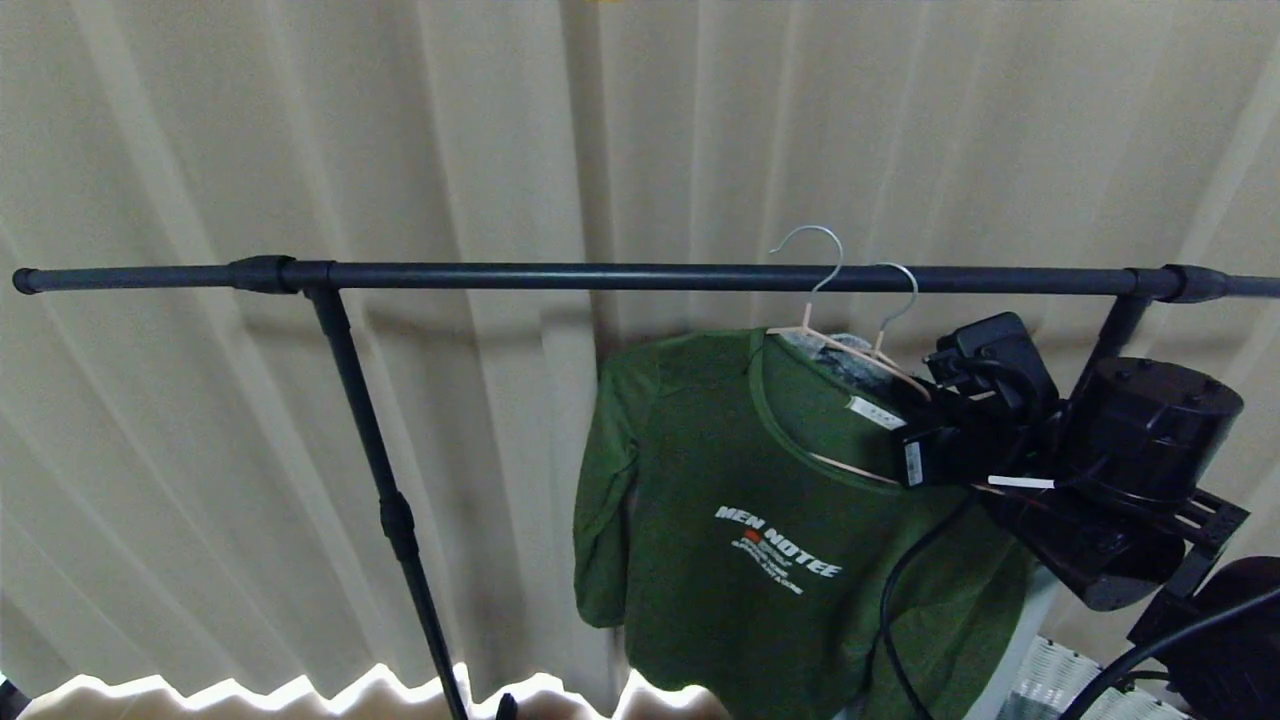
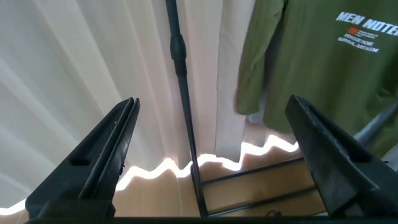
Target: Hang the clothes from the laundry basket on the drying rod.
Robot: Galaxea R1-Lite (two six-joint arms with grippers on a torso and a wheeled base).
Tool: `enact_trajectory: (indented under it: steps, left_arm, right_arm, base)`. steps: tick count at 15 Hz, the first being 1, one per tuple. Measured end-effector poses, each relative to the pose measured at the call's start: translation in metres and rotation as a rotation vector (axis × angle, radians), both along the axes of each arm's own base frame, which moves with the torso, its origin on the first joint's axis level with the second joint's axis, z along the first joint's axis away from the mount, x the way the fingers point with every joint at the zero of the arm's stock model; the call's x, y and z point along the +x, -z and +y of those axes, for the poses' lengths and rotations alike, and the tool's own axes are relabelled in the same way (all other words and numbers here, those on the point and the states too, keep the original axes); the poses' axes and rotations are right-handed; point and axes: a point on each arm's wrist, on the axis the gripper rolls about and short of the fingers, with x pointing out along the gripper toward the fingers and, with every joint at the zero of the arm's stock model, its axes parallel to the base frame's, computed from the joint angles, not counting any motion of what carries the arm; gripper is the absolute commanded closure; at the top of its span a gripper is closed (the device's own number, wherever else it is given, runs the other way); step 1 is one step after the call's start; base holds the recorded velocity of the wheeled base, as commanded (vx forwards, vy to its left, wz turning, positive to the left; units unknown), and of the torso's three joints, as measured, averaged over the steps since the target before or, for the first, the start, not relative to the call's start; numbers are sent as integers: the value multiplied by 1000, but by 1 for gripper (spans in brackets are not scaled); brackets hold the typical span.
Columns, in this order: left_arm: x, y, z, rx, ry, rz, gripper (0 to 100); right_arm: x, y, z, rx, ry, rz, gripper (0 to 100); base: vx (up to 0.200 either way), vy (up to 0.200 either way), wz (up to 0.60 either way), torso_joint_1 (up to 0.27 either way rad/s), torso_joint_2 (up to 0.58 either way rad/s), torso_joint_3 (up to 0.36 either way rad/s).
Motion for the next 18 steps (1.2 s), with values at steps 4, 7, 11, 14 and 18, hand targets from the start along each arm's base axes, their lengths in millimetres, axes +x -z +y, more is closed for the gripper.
enact_trajectory:
  steps: [4, 7, 11, 14, 18]
  left_arm:
    - [0, 0, 0, 1, -20, 1, 0]
    - [0, 0, -1, -1, -72, 1, 0]
    - [-3, 1, -3, -1, -156, -30, 0]
    - [-6, 1, -3, -1, -186, -67, 0]
    - [-7, 2, -3, -3, -189, -81, 0]
  right_arm:
    - [8, 0, 4, -4, 14, 3, 100]
    - [12, 0, 6, -18, 30, 25, 100]
    - [11, 4, 10, -42, 17, 68, 100]
    - [7, 5, 18, -54, -14, 82, 100]
    - [8, 7, 36, -63, -63, 91, 100]
  base:
    - [0, 0, 0, 0, 0, 0]
    - [0, 0, 0, 0, 0, 0]
    - [0, 0, 0, 0, 0, 0]
    - [0, 0, 0, 0, 0, 0]
    - [0, 0, 0, 0, 0, 0]
